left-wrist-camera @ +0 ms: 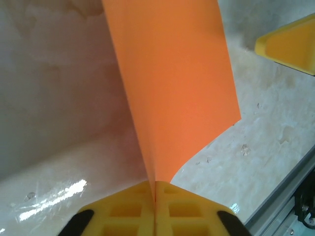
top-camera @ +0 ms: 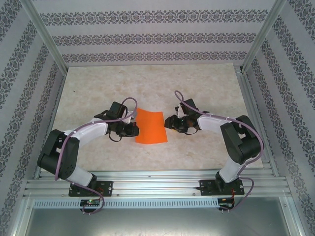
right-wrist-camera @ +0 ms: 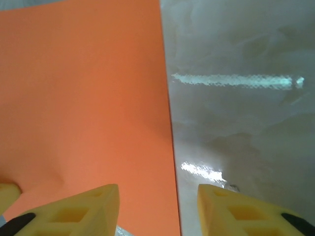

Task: Fold a paper plane with a square sheet of paper (fold left side to right side)

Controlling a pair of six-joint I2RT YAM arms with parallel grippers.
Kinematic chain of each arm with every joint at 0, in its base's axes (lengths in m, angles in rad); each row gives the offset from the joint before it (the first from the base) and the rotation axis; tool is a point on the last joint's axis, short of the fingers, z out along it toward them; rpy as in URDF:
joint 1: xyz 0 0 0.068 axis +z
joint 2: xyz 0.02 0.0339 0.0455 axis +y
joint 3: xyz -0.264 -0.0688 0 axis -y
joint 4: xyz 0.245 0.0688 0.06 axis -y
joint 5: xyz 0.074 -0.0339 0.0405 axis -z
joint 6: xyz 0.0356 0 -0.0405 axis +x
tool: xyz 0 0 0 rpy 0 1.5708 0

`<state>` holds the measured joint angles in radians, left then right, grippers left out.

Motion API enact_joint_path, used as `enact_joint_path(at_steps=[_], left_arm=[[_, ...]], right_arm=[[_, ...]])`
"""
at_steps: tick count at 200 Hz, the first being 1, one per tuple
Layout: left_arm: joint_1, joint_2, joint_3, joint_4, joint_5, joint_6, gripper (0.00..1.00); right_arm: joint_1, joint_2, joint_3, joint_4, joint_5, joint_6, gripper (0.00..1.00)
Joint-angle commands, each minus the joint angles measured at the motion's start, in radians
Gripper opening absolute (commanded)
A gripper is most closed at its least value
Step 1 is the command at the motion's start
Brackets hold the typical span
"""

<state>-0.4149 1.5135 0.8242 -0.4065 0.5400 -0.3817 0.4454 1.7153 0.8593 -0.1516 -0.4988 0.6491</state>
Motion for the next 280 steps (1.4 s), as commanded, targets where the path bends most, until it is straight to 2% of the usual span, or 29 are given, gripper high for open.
enact_joint_path(at_steps=[1, 19, 35, 64, 88, 112, 142, 164, 222, 280], left_arm=[[-0.008, 0.011, 0.037, 0.017, 0.011, 0.022, 0.23], [-0.008, 0.022, 0.041, 0.056, 0.042, 0.007, 0.36], [-0.008, 0.028, 0.042, 0.095, 0.070, -0.009, 0.40], [-0.008, 0.039, 0.034, 0.215, 0.147, -0.066, 0.53], [-0.014, 0.057, 0.038, 0.283, 0.179, -0.093, 0.55], [-0.027, 0.092, 0.055, 0.302, 0.193, -0.092, 0.57], [-0.052, 0.138, 0.074, 0.301, 0.206, -0.080, 0.57], [-0.062, 0.150, 0.075, 0.301, 0.211, -0.070, 0.58], [-0.086, 0.172, 0.072, 0.313, 0.218, -0.069, 0.58], [-0.095, 0.178, 0.080, 0.319, 0.218, -0.077, 0.58]], right_arm=[[0.015, 0.038, 0.019, 0.099, -0.015, 0.054, 0.41], [0.022, 0.062, 0.021, 0.103, -0.021, 0.060, 0.38], [0.024, 0.073, 0.020, 0.101, -0.017, 0.060, 0.38], [0.023, 0.072, 0.018, 0.098, -0.014, 0.059, 0.39], [0.009, 0.056, 0.013, 0.124, -0.021, 0.082, 0.40], [-0.014, 0.036, 0.004, 0.165, -0.053, 0.119, 0.46], [-0.060, 0.026, -0.017, 0.282, -0.142, 0.210, 0.50], [-0.068, 0.033, 0.009, 0.297, -0.183, 0.248, 0.53], [-0.034, 0.142, 0.128, 0.328, -0.301, 0.313, 0.57], [0.027, 0.222, 0.169, 0.371, -0.319, 0.326, 0.57]])
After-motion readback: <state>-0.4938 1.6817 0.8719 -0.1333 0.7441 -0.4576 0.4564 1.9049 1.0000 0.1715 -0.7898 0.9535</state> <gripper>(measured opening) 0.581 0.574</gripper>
